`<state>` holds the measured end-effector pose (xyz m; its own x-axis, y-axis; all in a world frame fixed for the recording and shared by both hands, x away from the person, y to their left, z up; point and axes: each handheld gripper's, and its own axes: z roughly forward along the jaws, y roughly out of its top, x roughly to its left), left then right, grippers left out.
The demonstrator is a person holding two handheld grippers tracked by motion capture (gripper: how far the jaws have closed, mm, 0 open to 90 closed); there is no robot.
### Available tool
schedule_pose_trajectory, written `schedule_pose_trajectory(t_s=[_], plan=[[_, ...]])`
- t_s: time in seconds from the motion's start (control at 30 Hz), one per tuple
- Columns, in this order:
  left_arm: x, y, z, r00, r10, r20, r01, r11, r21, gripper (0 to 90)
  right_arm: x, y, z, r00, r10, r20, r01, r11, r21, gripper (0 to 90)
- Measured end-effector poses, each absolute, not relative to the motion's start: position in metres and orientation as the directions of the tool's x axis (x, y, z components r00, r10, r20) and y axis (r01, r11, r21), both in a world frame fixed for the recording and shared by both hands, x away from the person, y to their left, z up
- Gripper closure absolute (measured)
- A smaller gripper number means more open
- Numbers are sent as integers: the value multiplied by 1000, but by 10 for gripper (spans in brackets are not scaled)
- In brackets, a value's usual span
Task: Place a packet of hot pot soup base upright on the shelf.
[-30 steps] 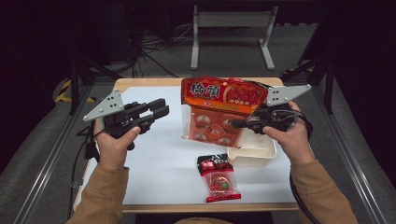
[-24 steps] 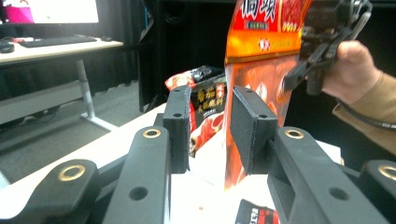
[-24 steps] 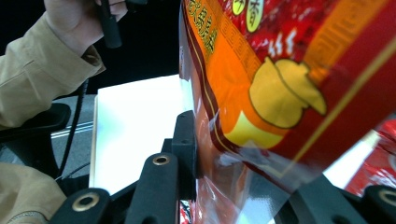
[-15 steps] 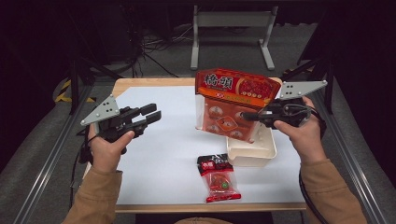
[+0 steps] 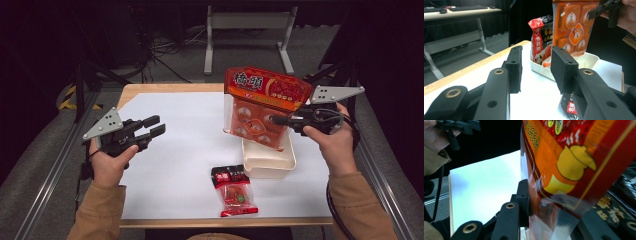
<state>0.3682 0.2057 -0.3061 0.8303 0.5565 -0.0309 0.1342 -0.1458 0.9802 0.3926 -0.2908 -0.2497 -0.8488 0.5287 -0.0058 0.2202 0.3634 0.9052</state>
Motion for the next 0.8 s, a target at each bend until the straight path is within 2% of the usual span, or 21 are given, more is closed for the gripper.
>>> schedule_pose_trajectory(t_s=[0.27, 0.53, 0.8], plan=[[372, 208, -312, 822, 568, -38, 150, -153, 977, 603, 391, -301, -249, -825, 566, -8, 231, 350, 908, 700], [374, 207, -315, 804, 595, 9, 147, -212, 966, 574, 390, -307, -250, -793, 610, 2, 253, 326, 911, 700], [378, 210, -319, 808, 589, -17, 168, -201, 965, 558, 390, -310, -255, -754, 657, 21, 277, 288, 917, 700]])
